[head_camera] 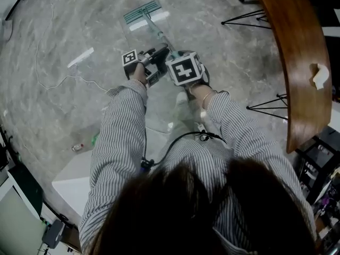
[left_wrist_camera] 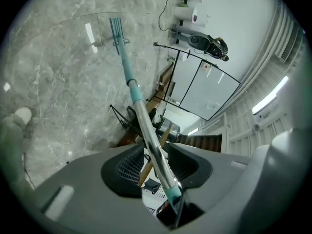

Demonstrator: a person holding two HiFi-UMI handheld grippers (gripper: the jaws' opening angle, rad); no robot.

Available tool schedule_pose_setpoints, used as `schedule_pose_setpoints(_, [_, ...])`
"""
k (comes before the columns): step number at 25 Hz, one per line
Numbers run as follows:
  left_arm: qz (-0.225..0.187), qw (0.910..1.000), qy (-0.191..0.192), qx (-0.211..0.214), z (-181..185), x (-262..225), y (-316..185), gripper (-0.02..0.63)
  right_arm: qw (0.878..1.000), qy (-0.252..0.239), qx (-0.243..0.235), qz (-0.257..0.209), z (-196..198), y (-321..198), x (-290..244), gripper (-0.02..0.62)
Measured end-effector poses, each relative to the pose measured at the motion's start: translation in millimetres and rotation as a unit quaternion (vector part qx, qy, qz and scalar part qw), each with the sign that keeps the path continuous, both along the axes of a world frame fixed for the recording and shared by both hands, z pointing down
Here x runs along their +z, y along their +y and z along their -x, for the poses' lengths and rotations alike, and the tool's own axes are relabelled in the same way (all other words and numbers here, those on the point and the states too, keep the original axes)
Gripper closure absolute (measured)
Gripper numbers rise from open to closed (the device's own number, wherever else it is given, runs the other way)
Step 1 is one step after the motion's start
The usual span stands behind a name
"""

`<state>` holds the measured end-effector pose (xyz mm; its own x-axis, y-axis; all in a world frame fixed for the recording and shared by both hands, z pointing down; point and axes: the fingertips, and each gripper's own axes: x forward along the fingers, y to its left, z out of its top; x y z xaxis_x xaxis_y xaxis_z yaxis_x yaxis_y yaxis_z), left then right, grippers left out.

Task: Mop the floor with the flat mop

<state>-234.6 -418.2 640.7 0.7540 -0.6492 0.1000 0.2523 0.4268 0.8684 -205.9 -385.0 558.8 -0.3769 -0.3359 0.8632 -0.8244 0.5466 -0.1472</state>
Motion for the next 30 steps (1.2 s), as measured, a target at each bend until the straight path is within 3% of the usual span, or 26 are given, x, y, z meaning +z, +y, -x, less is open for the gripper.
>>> schedule_pose_setpoints(5, [0.012,0.9990,0.020,-0.039,5,3,-16,0.462,1.000,0.013,-0.024,-0.004,18,-8,3,0.474])
schedule_pose_setpoints(18, [0.023,0.9992,-0.004,-0.033,-19,13,3,0.465,1.000,0.016,-0.015,-0.006,1,16,17,0.480])
schedule_pose_setpoints(24, [0.020,0.9993,-0.008,-0.030,-53,13,40,0.463,1.000,0.021,-0.019,-0.007,-34,53,17,0.482])
schedule_pose_setpoints(30, [0.012,0.9994,-0.003,-0.032,-108,7,115,0.462,1.000,0.014,-0.017,-0.011,-91,131,12,0.482])
